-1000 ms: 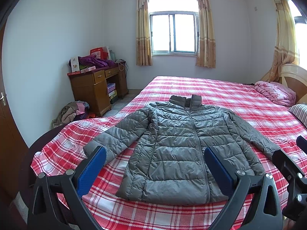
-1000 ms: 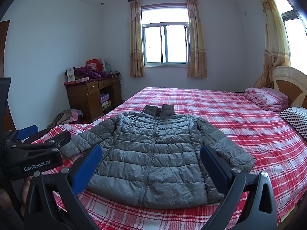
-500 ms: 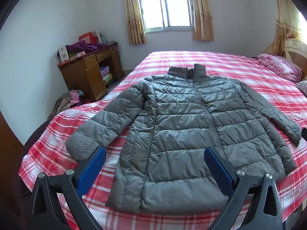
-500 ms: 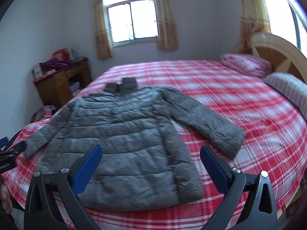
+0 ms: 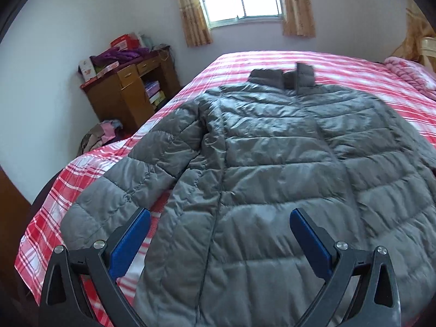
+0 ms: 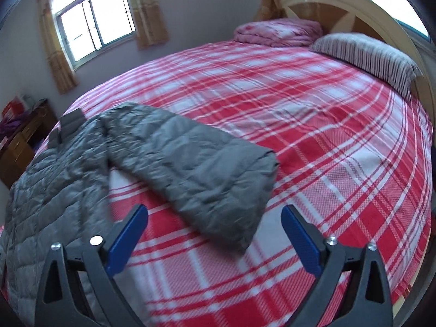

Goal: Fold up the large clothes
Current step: 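Grasp the jacket sleeve cuff with the right gripper and lift it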

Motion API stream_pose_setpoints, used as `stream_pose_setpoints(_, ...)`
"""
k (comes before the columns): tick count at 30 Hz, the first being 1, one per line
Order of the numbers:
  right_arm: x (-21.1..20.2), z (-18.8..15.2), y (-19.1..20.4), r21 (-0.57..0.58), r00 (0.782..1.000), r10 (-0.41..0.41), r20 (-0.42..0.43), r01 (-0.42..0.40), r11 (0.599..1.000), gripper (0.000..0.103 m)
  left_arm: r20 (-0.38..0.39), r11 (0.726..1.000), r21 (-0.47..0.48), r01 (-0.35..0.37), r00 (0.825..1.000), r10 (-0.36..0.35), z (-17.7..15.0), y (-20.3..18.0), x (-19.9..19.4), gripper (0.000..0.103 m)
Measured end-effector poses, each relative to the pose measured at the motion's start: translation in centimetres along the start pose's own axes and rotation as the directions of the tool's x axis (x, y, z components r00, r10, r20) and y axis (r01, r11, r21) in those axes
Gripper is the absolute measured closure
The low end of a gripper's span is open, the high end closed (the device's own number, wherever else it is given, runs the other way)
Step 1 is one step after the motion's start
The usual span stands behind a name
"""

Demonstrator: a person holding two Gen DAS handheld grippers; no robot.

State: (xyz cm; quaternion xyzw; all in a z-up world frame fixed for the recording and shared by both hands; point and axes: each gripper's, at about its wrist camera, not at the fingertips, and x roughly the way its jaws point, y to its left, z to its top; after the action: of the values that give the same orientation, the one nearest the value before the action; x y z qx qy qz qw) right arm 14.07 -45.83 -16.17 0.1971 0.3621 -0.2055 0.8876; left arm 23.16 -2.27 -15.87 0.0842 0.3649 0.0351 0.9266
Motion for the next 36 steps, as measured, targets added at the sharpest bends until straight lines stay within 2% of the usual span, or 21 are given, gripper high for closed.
stream_pose_setpoints(1, 0.8, 0.3, -0.4, 0.014, 1.000, 0.004, -0.008, -0.004, 1.000, 0.009, -0.011, 1.000, -0.005, -0.015, 1.000, 0.015, 0.1, 0.0, 0.9, 0.001)
stream_pose_setpoints(6, 4.0, 0.9, -1.8, 0.035, 0.997, 0.003, -0.072, -0.001, 0.999, 0.032, -0.062, 0.997, -0.026, -0.068, 0.996, 0.067, -0.1, 0.1, 4.8, 0.001)
stream_pose_setpoints(10, 4.3, 0.3, -1.9, -0.007, 0.999, -0.013, -0.040, 0.013, 1.000, 0.041, -0.103, 0.995, -0.011, -0.102, 0.990, 0.101, -1.2, 0.1, 7.3, 0.001)
stream_pose_setpoints(14, 4.6, -0.1, -2.3, -0.031, 1.000, -0.009, -0.026, 0.008, 0.999, 0.050, -0.058, 0.994, -0.035, -0.100, 0.994, 0.098, -2.1, 0.0, 7.3, 0.001)
stream_pose_setpoints(16, 4.6, -0.1, -2.4, -0.041, 1.000, -0.009, -0.025, 0.008, 0.999, 0.055, -0.060, 0.995, -0.035, -0.090, 0.994, 0.088, -2.3, -0.6, 7.5, 0.001)
stream_pose_setpoints(20, 4.6, 0.3, -1.9, -0.072, 1.000, 0.011, -0.022, -0.012, 0.997, 0.075, -0.100, 0.997, -0.030, -0.065, 0.993, 0.062, -1.6, -0.1, 7.1, 0.001)
stream_pose_setpoints(22, 4.4, 0.6, -1.3, -0.101, 1.000, 0.014, -0.024, -0.017, 0.995, 0.081, -0.105, 0.997, -0.030, -0.069, 0.992, 0.066, -1.0, 0.5, 6.5, 0.001)
stream_pose_setpoints(25, 3.5, 1.1, 0.1, -0.149, 1.000, 0.013, 0.002, -0.013, 0.989, 0.083, -0.085, 0.997, -0.049, -0.052, 0.995, 0.048, -0.1, 1.8, 5.1, 0.001)
stream_pose_setpoints(30, 1.1, 2.8, 3.9, -0.254, 0.995, 0.029, 0.097, -0.004, 0.967, 0.084, -0.051, 0.996, -0.072, -0.045, 0.998, 0.042, 1.8, 4.4, 3.1, 0.001)
stream_pose_setpoints(36, -1.7, 4.2, 10.6, -0.386, 0.979, 0.103, 0.178, -0.027, 0.922, 0.084, -0.026, 0.992, -0.110, -0.069, 0.997, 0.067, 3.1, 6.4, 2.9, 0.001)
